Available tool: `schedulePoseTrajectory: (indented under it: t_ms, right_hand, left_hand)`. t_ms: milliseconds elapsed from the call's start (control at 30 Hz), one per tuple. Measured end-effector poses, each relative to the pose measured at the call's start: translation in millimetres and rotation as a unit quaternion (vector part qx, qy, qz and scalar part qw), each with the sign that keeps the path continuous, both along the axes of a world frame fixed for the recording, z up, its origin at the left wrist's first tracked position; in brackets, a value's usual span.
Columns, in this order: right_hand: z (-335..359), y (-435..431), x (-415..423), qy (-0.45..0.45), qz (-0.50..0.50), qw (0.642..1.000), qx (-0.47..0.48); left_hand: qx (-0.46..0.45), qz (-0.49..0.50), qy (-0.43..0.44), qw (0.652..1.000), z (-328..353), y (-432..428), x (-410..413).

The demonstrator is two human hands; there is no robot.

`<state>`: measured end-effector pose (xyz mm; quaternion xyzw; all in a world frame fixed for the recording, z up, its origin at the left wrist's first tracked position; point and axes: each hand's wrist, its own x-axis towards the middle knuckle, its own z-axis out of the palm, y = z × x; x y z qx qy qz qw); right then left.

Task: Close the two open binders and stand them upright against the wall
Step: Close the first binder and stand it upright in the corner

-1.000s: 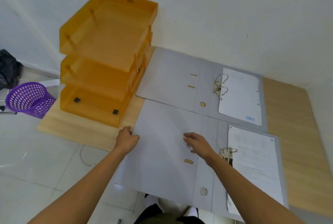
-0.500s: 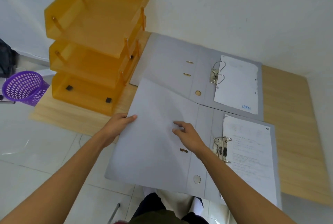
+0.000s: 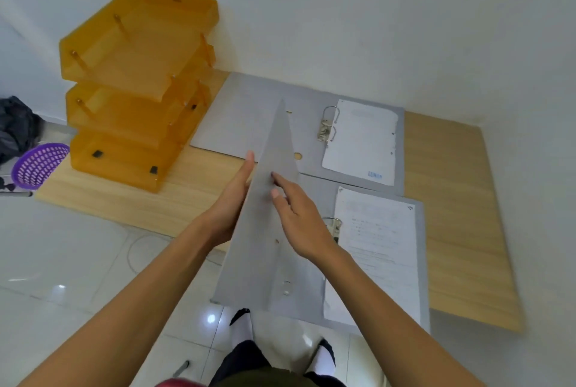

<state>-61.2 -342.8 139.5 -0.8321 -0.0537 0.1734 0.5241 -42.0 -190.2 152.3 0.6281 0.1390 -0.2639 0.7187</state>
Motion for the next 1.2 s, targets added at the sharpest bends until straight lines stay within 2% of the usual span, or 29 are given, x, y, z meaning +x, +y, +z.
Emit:
schedulePoseTrajectory:
  t_ms: [167,333,467,633,733,900,1067,1200]
  right_hand:
    - [20.9,-57.5,-26.1,0.006,-0.058,0.996,0.072]
    - [36.3,-116.8,-49.0,0.003,-0.089,0.989,0.121]
    - [28.9,-154.7,-58.1,0.005,-0.145,0.985,0.091]
    - [-8.3,-205.5,-59.2,-0.002,-0.212,0.977,-0.016]
    - [-36.1,-231.2,-65.6,0.033,-0.225,0.971,-0.069]
    - [-77.0,-265.9,-74.5,0.096,-0.255,0.957,-0.100]
    - [-102.1,-273.1,-80.6,0.134,-0.223,0.955,-0.144]
    - [-114.4,-258.5,-77.8,0.102,-0.150,0.941,-0.285]
  left_hand:
    - [0.024,-0.037,-0.053,0.998,-14.8,-78.7,-12.2]
    - [0.146,-0.102,-0.113,0.977,-45.0,-133.2,-20.5]
    - [0.289,-0.135,-0.129,0.939,-81.8,-147.3,-26.4]
    - [0.424,-0.173,-0.112,0.882,-113.3,-155.0,-48.0]
    - [0.437,-0.158,-0.102,0.880,-117.8,-157.8,-53.1]
    - [0.334,-0.068,-0.021,0.940,-122.7,-156.1,-58.3]
    - [0.369,-0.052,0.019,0.928,-128.5,-163.5,-70.8]
    - [0.393,-0.073,0.020,0.916,-131.0,-165.6,-74.8]
